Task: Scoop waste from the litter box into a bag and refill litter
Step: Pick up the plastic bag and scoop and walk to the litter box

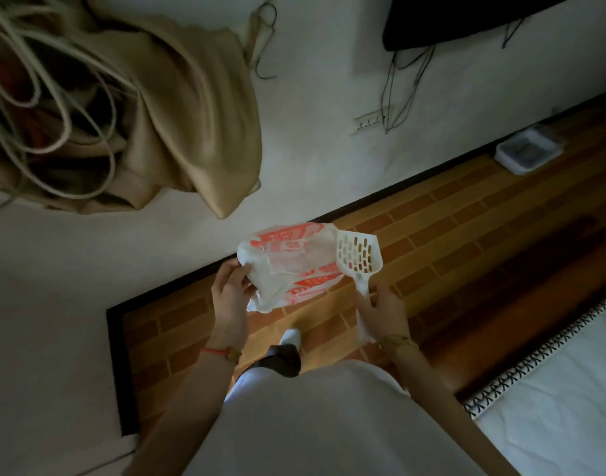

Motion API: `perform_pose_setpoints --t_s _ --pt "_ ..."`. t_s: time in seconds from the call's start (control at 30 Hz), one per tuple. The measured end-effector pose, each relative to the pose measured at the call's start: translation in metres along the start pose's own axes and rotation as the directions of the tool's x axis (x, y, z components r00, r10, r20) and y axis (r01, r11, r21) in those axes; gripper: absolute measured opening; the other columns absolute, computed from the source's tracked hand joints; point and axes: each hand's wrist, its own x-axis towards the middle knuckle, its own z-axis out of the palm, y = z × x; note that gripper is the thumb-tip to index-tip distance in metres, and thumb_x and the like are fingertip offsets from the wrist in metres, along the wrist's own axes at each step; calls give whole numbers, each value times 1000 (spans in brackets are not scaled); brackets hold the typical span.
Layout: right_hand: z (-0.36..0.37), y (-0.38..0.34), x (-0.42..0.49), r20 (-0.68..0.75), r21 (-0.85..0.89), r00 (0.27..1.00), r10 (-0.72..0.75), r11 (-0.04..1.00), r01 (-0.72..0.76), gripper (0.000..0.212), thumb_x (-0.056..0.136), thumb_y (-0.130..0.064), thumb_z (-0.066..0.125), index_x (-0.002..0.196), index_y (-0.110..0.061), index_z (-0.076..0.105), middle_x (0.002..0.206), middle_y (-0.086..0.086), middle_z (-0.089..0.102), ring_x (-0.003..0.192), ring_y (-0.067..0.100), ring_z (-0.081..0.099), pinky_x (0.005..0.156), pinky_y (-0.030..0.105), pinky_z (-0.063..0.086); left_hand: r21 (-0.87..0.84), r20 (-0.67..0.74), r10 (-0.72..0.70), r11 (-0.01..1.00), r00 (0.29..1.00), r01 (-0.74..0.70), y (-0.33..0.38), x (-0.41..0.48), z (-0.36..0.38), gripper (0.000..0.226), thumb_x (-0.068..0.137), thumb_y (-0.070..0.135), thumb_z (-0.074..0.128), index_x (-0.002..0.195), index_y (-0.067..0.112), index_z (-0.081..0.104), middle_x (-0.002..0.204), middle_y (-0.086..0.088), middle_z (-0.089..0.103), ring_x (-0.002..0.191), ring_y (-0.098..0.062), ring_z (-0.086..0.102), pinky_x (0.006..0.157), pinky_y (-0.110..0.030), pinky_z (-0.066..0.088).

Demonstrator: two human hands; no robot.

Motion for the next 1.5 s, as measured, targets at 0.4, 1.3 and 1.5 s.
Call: perform_pose_setpoints --t_s 0.4,1.3,1.5 --pt "-10 -30 99 -264 59 944 198 980 -189 26 90 -36 58 91 -10 56 71 5 63 64 23 62 61 38 53 224 304 -100 974 947 31 36 128 123 11 93 3 52 93 7 61 88 -7 63 83 -18 59 67 -26 47" --pt "-268 109 252 -462 271 768 444 895 -354 18 91 -33 59 95 -18 49 84 -6 61 65 9 59 53 15 42 396 585 -312 915 749 72 -73 132 523 33 90 8 58 123 1 58 125 -22 63 114 -37 61 84 -42 53" --pt "-313 144 283 -447 340 739 505 859 -382 19 90 -33 59 99 -18 52 88 -4 65 68 11 65 58 22 52 426 612 -334 903 717 57 -93 118 605 30 92 9 57 122 3 59 119 -16 66 100 -25 67 73 -33 55"
